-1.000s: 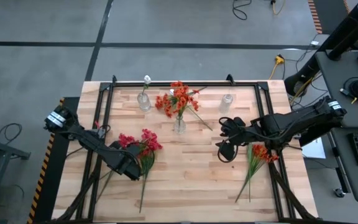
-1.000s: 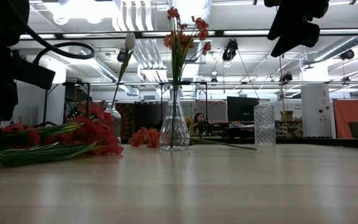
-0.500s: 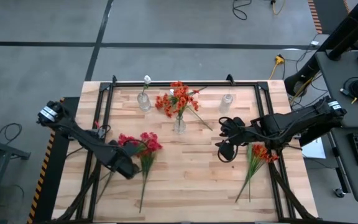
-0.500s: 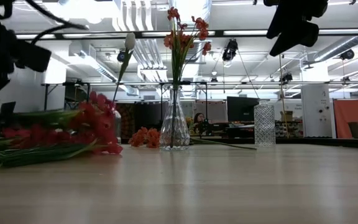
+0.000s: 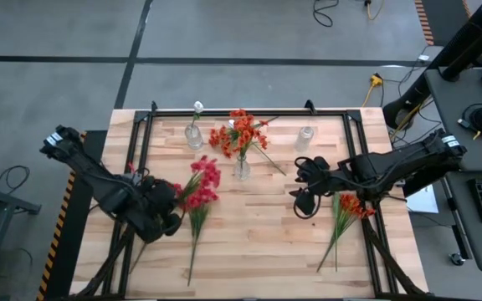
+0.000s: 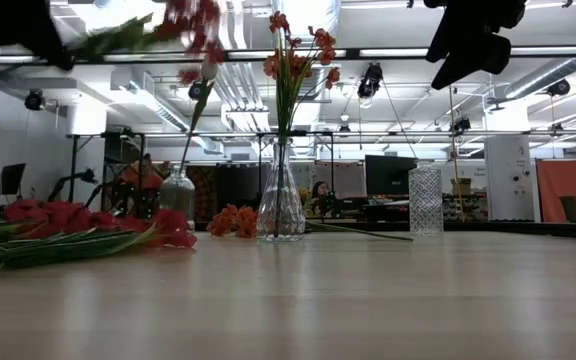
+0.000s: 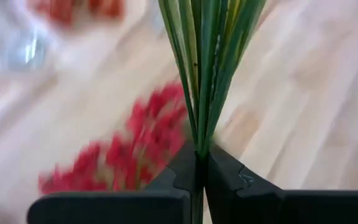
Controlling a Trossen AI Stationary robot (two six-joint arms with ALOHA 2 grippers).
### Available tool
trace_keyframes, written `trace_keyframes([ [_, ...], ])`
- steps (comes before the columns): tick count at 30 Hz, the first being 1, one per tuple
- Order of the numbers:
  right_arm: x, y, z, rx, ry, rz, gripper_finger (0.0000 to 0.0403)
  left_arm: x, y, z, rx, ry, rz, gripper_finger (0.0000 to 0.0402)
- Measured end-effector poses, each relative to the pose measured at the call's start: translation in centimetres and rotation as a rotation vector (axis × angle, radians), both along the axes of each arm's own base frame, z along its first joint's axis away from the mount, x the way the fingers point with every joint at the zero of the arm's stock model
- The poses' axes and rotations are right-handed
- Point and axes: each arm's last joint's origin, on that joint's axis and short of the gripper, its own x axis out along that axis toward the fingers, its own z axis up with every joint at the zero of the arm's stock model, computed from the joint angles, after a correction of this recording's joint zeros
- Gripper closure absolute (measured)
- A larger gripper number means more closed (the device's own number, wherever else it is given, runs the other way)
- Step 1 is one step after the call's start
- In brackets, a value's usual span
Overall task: Sort flowers into vase by color
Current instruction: Put the middle red flowers into the top right transparent vase
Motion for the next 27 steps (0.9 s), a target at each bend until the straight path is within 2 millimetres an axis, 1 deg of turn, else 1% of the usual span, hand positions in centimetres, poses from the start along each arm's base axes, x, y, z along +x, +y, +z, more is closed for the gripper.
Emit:
trace_keyframes([
  [3,0.1,0.4,0.0,-0.039,-0.03,0.01,0.0158,0.0,-1.1,1.8,0.113,-0.143,-0.102,0.04],
  [6,0.4,1.1,-0.2,-0.082,-0.092,0.048,0.0158,0.3,-2.7,3.0,0.179,-0.285,-0.237,0.04],
  [9,0.8,2.0,-0.5,-0.126,-0.189,0.098,0.0158,0.8,-3.8,3.7,0.233,-0.391,-0.333,0.04],
  [12,1.6,3.0,-1.0,-0.165,-0.325,0.166,0.0158,1.7,-4.8,3.8,0.314,-0.464,-0.434,0.0401],
  [16,3.1,4.5,-1.8,-0.254,-0.507,0.278,0.0158,3.0,-5.2,3.1,0.385,-0.597,-0.573,0.0401],
  [19,4.5,5.8,-2.0,-0.345,-0.621,0.346,0.0158,3.7,-4.5,2.0,0.428,-0.732,-0.618,0.0401],
  [21,5.4,6.5,-1.9,-0.41,-0.718,0.371,0.0158,4.2,-3.8,1.0,0.418,-0.822,-0.625,0.0401],
  [24,6.4,7.1,-1.9,-0.475,-0.829,0.374,0.0158,4.9,-2.7,-0.9,0.404,-0.838,-0.581,0.0401],
  [27,7.3,7.4,-1.7,-0.505,-0.881,0.364,0.0158,5.3,-2.3,-2.4,0.399,-0.819,-0.558,0.0401],
])
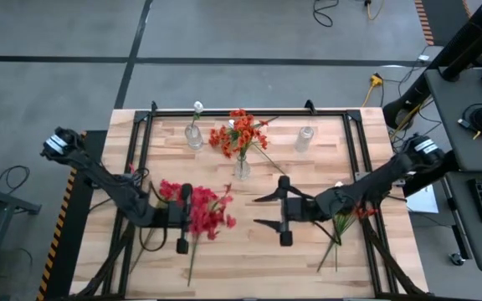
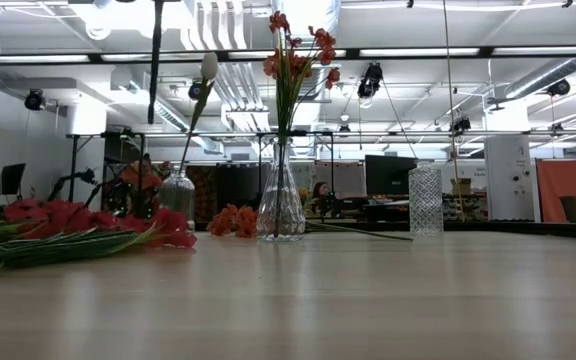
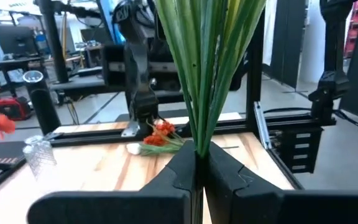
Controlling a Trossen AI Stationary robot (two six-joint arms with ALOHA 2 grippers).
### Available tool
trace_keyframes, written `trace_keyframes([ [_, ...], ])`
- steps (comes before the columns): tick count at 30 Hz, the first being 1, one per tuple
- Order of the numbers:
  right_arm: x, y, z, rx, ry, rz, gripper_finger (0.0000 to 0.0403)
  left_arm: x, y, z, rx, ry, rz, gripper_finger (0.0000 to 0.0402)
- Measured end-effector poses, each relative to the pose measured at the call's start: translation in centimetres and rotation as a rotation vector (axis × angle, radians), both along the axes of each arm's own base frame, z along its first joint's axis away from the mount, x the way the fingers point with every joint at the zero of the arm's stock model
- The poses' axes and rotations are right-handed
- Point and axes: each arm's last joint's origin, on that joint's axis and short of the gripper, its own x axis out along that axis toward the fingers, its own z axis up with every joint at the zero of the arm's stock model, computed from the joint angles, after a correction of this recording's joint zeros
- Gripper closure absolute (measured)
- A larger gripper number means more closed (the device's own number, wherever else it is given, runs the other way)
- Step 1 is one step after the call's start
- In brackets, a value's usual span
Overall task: Sort flowers into vase by color
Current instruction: Put the middle red flowers into the top right transparent vase
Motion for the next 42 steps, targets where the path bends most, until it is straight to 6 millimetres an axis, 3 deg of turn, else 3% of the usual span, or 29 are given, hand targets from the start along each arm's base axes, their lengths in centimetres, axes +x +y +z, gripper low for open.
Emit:
trace_keyframes([
  [11,5.2,1.5,0.1,-0.082,0.001,-0.03,0.0158,2.7,0.0,-2.6,0.023,0.04,0.065,0.0401],
  [26,8.0,2.1,-0.7,-0.102,0.038,-0.006,0.0167,5.2,-0.5,-3.2,0.045,0.065,0.099,0.04],
  [31,8.0,2.0,-0.7,-0.088,0.036,-0.008,0.0211,5.1,-0.5,-3.2,0.045,0.065,0.1,0.04],
  [38,8.0,2.0,-0.7,-0.087,0.039,-0.011,0.0308,5.1,-0.5,-3.1,0.042,0.062,0.104,0.0398],
  [42,8.0,2.0,-0.6,-0.084,0.039,-0.011,0.0362,5.1,-0.4,-2.8,0.034,0.054,0.107,0.0374],
])
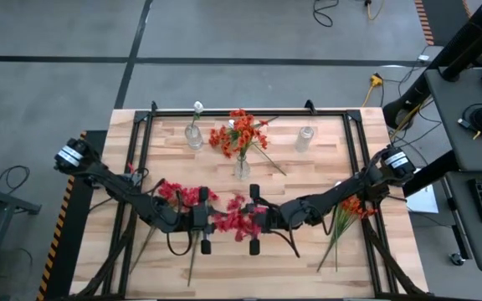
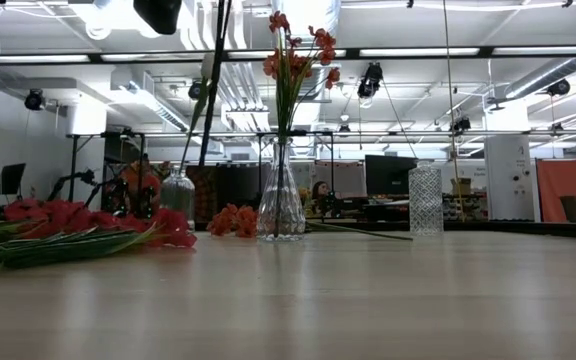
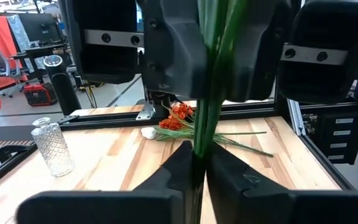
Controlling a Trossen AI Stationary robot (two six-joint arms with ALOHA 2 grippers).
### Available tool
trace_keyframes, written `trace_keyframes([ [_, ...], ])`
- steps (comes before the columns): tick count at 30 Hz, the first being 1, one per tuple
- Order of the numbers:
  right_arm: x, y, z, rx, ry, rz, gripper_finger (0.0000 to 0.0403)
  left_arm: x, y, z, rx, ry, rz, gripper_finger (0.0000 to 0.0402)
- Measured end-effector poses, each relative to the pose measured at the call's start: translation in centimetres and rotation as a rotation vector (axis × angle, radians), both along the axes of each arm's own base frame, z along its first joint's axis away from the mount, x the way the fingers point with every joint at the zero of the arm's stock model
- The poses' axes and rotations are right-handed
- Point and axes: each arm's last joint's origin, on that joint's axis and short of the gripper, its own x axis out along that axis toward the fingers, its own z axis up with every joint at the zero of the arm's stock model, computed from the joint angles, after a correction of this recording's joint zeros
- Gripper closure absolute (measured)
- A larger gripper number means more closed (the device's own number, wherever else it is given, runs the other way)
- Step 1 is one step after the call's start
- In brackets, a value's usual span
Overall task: Sort flowers into vase by color
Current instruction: Put the middle red flowers into the top right transparent vase
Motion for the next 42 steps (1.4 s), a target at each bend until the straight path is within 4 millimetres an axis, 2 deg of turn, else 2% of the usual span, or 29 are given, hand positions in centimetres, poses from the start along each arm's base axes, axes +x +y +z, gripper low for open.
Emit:
trace_keyframes([
  [3,-0.3,-0.1,0.4,0.013,0.012,0.0,0.0386,-0.2,0.1,0.4,-0.002,-0.003,0.001,0.0341],
  [8,-1.4,-0.6,1.6,0.075,0.081,0.0,0.0382,-0.9,0.4,1.1,0.001,0.021,0.007,0.0279],
  [15,-4.8,-2.0,4.3,0.187,0.253,-0.025,0.0381,-3.0,1.5,1.6,-0.006,0.175,0.016,0.0229],
  [19,-7.2,-3.1,6.0,0.239,0.322,-0.06,0.0381,-4.1,2.3,1.9,-0.004,0.229,0.026,0.0226],
  [25,-10.9,-5.0,8.3,0.273,0.329,-0.231,0.0381,-5.3,3.0,2.4,0.024,0.278,0.029,0.0233],
  [30,-13.6,-6.5,9.0,0.313,0.339,-0.404,0.0381,-5.8,3.3,2.1,0.012,0.327,0.04,0.0234],
  [34,-14.7,-7.4,8.9,0.283,0.293,-0.565,0.0381,-5.9,3.3,1.9,0.038,0.357,0.017,0.0234],
  [38,-15.5,-8.3,9.3,0.272,0.248,-0.644,0.0381,-6.2,3.2,2.3,0.108,0.364,-0.077,0.0234],
  [42,-15.6,-9.8,9.8,0.281,0.205,-0.725,0.0381,-6.6,3.5,2.9,0.152,0.344,-0.094,0.0234],
])
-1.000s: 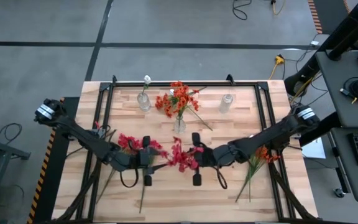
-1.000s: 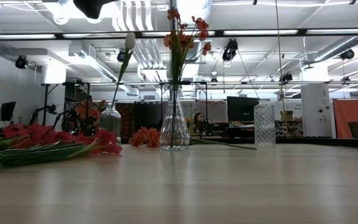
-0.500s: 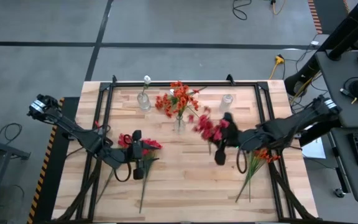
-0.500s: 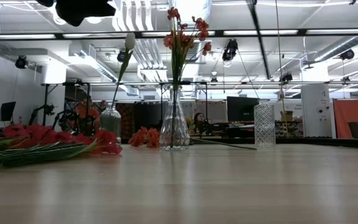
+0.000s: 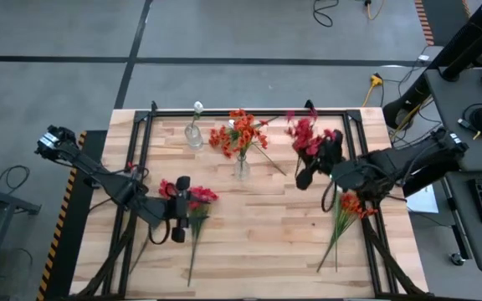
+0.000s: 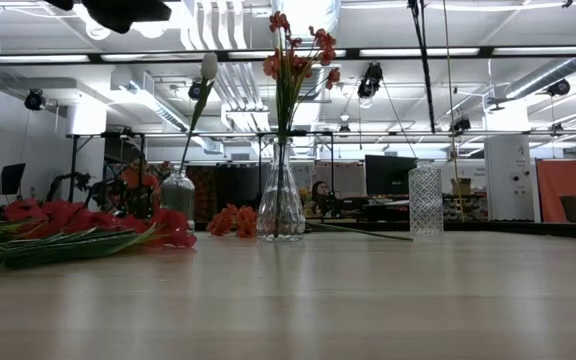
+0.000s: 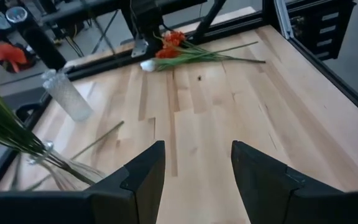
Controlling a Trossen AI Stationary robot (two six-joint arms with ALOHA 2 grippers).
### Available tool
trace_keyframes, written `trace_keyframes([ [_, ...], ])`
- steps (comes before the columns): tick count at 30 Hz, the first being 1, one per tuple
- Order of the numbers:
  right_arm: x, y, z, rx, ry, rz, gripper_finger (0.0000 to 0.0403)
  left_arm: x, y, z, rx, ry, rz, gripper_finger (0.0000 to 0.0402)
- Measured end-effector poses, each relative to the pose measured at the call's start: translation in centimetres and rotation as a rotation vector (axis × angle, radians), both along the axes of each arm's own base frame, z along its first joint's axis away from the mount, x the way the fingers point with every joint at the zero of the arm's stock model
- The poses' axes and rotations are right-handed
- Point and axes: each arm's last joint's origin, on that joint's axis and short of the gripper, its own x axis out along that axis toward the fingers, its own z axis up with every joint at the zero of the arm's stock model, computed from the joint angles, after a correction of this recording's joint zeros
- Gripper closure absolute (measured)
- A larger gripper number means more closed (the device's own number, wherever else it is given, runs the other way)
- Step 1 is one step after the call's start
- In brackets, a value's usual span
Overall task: Sort flowers into vase by color
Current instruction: Put the middle red flowers into the top right transparent vase
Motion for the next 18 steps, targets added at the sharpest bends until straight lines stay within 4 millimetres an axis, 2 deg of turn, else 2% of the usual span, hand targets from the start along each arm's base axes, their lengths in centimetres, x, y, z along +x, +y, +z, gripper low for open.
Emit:
trace_keyframes([
  [7,0.2,-4.6,0.6,-0.058,0.013,-0.194,0.0381,-1.1,0.8,1.3,0.001,-0.043,0.0,0.0234],
  [14,-1.9,-9.8,2.5,-0.085,-0.056,-0.387,0.0381,-2.4,1.9,1.8,0.023,-0.046,0.099,0.0234],
  [18,-2.7,-12.0,2.5,-0.063,-0.084,-0.466,0.0381,-2.6,2.0,1.6,0.022,-0.015,0.107,0.0234],
])
